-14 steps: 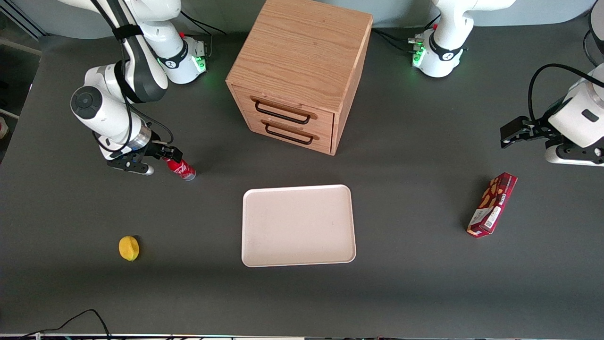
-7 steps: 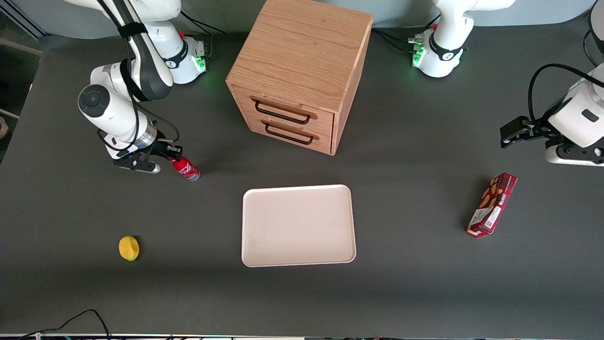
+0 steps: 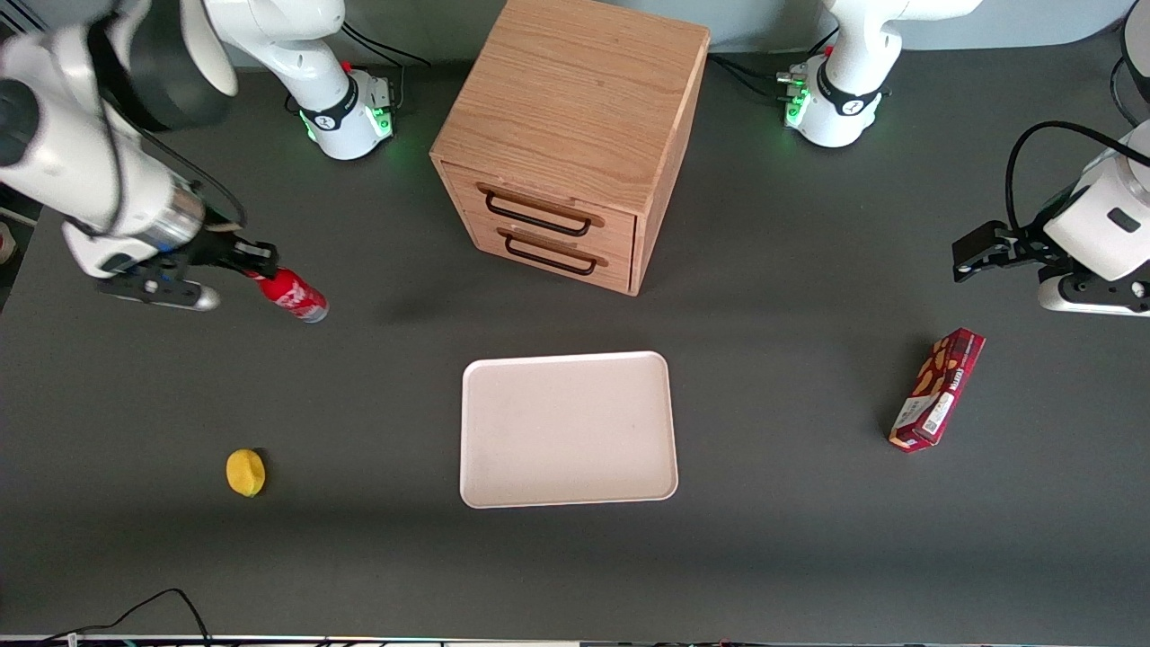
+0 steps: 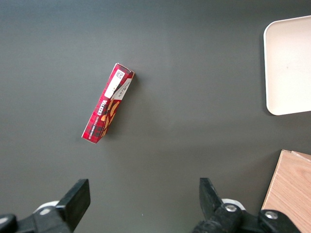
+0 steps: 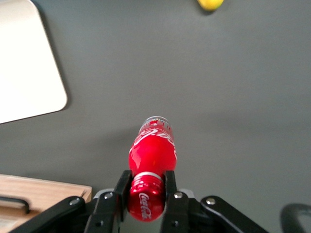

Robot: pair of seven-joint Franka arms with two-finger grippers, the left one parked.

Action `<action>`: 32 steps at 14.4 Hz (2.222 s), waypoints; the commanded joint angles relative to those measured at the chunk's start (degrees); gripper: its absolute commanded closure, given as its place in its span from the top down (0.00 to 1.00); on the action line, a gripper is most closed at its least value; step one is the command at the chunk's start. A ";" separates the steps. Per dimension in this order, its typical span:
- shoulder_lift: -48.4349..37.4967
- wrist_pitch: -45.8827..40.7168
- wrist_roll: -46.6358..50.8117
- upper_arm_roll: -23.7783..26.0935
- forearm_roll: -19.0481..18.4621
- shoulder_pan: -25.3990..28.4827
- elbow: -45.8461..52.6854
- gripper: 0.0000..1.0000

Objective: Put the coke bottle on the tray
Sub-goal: 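Carry the held bottle over to the corner of the white tray, then lower the bottle onto the tray and open the right gripper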

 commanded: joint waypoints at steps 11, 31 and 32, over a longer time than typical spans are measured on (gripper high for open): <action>46.55 -0.47 38.64 13.85 -8.17 7.99 53.16 0.00; 54.33 10.07 47.56 14.03 -17.33 10.82 52.20 1.00; 51.78 5.95 45.55 14.03 -17.24 10.73 52.11 1.00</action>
